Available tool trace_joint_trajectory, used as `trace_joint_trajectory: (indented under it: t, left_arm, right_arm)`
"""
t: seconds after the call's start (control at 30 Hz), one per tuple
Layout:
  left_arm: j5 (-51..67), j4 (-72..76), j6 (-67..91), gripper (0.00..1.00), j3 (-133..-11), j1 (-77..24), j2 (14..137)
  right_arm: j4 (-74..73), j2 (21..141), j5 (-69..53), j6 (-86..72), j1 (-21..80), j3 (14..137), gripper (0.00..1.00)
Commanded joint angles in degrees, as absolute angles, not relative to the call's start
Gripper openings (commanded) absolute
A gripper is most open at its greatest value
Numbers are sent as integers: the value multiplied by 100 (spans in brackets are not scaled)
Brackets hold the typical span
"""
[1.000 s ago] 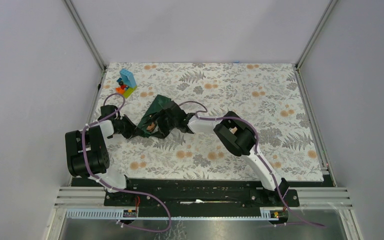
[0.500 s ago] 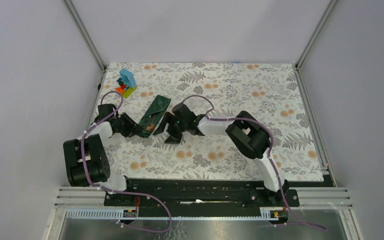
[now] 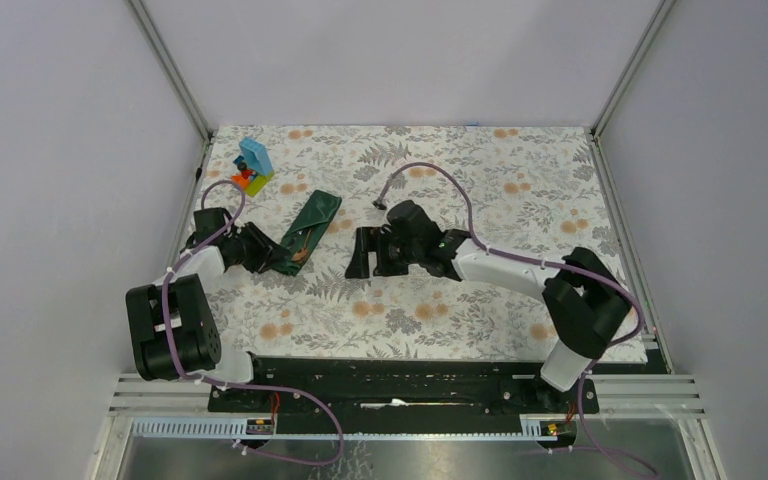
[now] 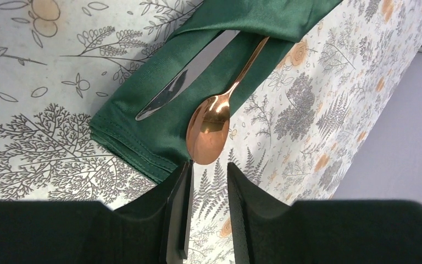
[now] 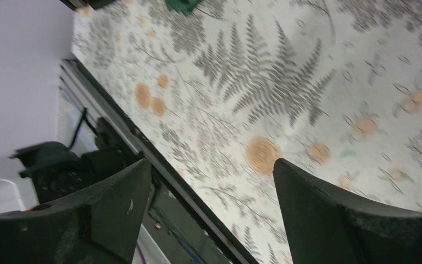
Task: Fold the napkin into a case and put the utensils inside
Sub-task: Insert the spoon into the folded napkin.
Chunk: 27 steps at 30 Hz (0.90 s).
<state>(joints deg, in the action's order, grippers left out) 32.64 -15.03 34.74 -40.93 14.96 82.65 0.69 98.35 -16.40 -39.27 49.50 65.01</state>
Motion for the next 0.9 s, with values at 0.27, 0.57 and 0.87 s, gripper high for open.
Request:
trace_joint_trajectory:
  t: [0.27,0.57,0.87]
  left_arm:
    - [3384,-741,3545,21,-3699,1522,8785]
    - [3304,-616,3718,22,-3561,1523,8482]
    - [3273,-753,3806,28,-3542,1521,8137]
  right_arm:
    - [-144,8415,-1162,-3287,4698,5336,89]
    - [-88,8074,-1082,-3387,4658,4964,89]
    - [-57,8090,-1165,-3401,4649,4956,89]
